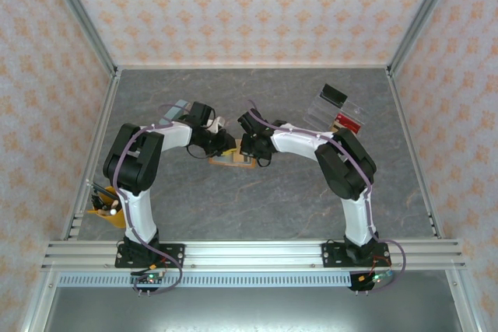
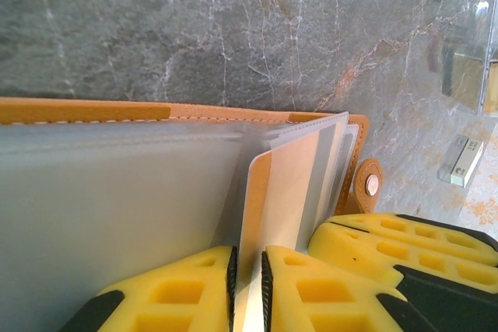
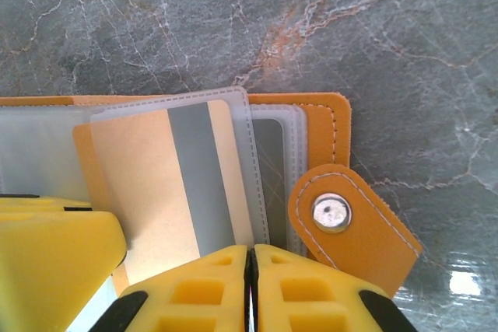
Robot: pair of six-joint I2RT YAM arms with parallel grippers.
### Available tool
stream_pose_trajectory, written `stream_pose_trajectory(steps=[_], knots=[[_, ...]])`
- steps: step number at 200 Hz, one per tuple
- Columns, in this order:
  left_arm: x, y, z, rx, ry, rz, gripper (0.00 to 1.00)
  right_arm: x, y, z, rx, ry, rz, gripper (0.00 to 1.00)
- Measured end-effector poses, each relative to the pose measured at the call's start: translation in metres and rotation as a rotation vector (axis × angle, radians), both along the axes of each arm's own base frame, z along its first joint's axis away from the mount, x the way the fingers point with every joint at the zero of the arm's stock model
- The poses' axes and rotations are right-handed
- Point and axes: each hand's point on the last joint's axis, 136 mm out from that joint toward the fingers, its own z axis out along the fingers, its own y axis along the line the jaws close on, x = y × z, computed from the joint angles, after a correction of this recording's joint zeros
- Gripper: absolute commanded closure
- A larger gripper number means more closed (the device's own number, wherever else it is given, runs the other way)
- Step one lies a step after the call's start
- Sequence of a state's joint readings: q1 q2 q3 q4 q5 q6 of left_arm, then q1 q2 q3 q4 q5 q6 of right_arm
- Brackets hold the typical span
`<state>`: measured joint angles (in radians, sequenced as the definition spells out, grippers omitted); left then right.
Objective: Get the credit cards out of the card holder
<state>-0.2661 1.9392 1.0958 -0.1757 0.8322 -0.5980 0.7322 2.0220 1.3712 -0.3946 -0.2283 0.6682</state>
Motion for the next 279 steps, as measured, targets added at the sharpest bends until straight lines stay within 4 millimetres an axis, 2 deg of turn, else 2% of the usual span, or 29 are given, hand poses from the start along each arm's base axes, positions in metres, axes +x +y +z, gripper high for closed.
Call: stream_pose_trajectory(steps=[68, 138, 211, 245, 279], knots=[[-0.005, 0.005, 0.002, -0.016, -0.001, 0.006, 0.87, 0.001, 0.001, 0.0, 0.0, -0.001, 0.0, 0.9], [-0.01, 0.011, 0.018, -0.024, -0.027, 0.013, 0.92, 0.003, 0.004, 0.0, 0.014, -0.014, -0.002, 0.91], [-0.012, 0.018, 0.014, -0.013, -0.021, 0.02, 0.94, 0.003, 0.003, 0.0, 0.015, -0.013, -0.005, 0.91], [-0.017, 0.029, 0.012, 0.001, -0.003, 0.044, 0.96, 0.003, 0.004, 0.0, 0.017, -0.013, -0.008, 0.9], [-0.023, 0.044, 0.028, 0.032, -0.024, 0.081, 1.0, 0.002, 0.005, 0.001, 0.043, -0.016, -0.008, 0.89]])
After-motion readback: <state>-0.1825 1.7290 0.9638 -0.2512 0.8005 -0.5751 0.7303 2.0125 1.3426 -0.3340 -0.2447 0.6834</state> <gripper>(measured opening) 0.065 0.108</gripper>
